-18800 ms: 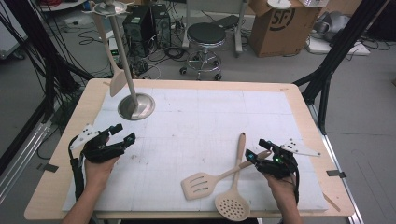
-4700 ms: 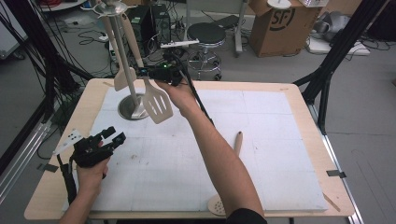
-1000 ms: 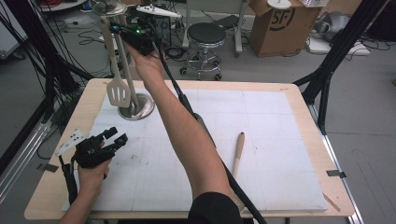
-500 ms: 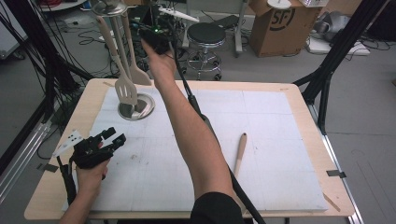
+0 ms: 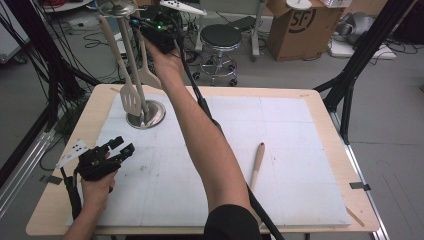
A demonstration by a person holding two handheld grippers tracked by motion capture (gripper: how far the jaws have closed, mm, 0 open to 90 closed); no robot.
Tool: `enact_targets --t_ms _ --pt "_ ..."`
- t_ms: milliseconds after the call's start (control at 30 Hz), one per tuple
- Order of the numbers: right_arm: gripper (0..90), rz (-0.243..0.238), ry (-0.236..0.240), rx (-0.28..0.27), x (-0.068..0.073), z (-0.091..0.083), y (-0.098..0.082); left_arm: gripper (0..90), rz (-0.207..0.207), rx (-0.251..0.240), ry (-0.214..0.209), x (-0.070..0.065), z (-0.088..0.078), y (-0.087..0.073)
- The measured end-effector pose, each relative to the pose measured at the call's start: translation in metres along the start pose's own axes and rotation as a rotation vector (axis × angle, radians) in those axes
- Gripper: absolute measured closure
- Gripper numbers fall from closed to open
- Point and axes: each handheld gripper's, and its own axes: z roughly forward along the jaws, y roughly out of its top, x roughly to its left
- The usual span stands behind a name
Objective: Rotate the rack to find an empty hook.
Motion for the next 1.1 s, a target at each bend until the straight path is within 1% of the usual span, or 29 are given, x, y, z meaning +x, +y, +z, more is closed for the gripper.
enact_targets --t_ms 133,200,267,333,433,533,600,667,700,967,1067,1100 --pt "90.0 -0.023 0.02 0.025 0.009 0.003 -0.002 35.1 0.006 0.006 -0.004 -0.001 0.001 0.0" --pt "90.0 -0.041 0.016 0.037 0.011 0.003 -0.002 35.0 0.006 0.006 -0.004 -0.001 0.001 -0.001" --pt "90.0 -0.038 0.008 0.032 0.01 -0.002 -0.002 35.0 0.005 0.006 -0.002 0.0 0.0 -0.001" --pt "90.0 -0.037 -0.008 0.028 0.006 -0.01 -0.003 35.0 -0.002 0.001 0.003 0.002 -0.002 0.0" --pt "90.0 -0.045 -0.044 0.033 -0.006 -0.03 -0.006 35.0 -0.011 -0.006 0.013 0.006 -0.004 0.0" --pt "89.7 -0.034 -0.077 0.034 -0.016 -0.053 -0.01 35.0 -0.022 -0.005 0.018 0.006 -0.003 -0.001" --pt "88.1 -0.038 -0.095 0.038 -0.021 -0.066 -0.01 35.0 -0.011 0.001 0.016 0.005 -0.003 -0.001" --pt "83.0 -0.026 -0.107 0.026 -0.025 -0.079 -0.011 35.0 -0.009 0.004 0.02 0.004 -0.002 -0.001" --pt "81.1 -0.021 -0.114 0.03 -0.028 -0.084 -0.012 35.0 -0.008 0.006 0.02 0.004 -0.001 -0.001" --pt "79.1 -0.03 -0.162 0.026 -0.04 -0.128 -0.019 35.0 0.004 0.014 0.017 0.002 0.002 -0.002" --pt "79.2 -0.026 -0.175 0.016 -0.043 -0.144 -0.021 35.0 0.007 0.014 0.017 0.001 0.003 -0.002" --pt "79.5 -0.021 -0.175 0.021 -0.044 -0.149 -0.021 35.0 0.006 0.016 0.018 0.001 0.003 -0.002"
